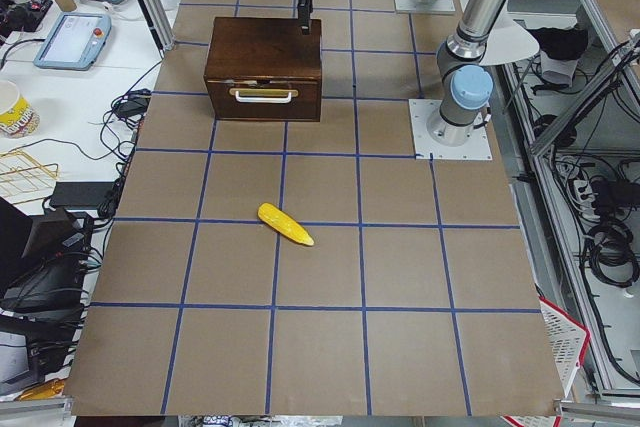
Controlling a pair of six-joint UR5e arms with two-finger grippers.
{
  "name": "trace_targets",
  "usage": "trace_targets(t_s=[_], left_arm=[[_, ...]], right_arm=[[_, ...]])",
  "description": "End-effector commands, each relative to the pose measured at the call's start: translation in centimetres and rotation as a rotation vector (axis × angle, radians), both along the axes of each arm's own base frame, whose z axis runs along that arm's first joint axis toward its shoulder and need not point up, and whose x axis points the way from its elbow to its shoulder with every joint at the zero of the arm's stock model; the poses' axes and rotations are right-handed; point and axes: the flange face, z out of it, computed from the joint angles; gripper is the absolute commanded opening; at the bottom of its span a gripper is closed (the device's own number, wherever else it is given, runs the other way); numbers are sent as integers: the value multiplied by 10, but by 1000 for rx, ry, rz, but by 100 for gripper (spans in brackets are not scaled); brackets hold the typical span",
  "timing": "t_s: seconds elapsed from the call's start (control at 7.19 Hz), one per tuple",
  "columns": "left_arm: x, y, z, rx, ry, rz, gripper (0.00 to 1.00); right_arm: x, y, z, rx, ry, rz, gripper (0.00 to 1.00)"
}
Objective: Open drawer and put corn inside
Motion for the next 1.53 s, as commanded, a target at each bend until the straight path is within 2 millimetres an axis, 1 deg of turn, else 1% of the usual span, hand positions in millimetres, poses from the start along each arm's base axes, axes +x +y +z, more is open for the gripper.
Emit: trace_targets(t_s=[0.0, 0.42, 0.7, 0.83, 1.11, 1.39], left_arm=[[-2, 3, 2, 0, -3, -6, 100], [1, 2, 11, -23, -8, 0, 100], [1, -1, 4, -9, 3, 4, 100], [1, 2, 7, -11, -2, 2, 100], [-1, 1, 0, 6, -3, -3, 100], [1, -4, 3, -3, -3, 3, 100]], right_arm=[[0, 0, 0, -2, 0, 0, 100], [0, 0, 0, 0, 0, 0, 100], [0, 0, 0, -2, 0, 0, 100], [0, 0, 0, -2, 0, 0, 100], [0, 0, 0, 0, 0, 0, 100], [0, 0, 0, -2, 0, 0, 100]])
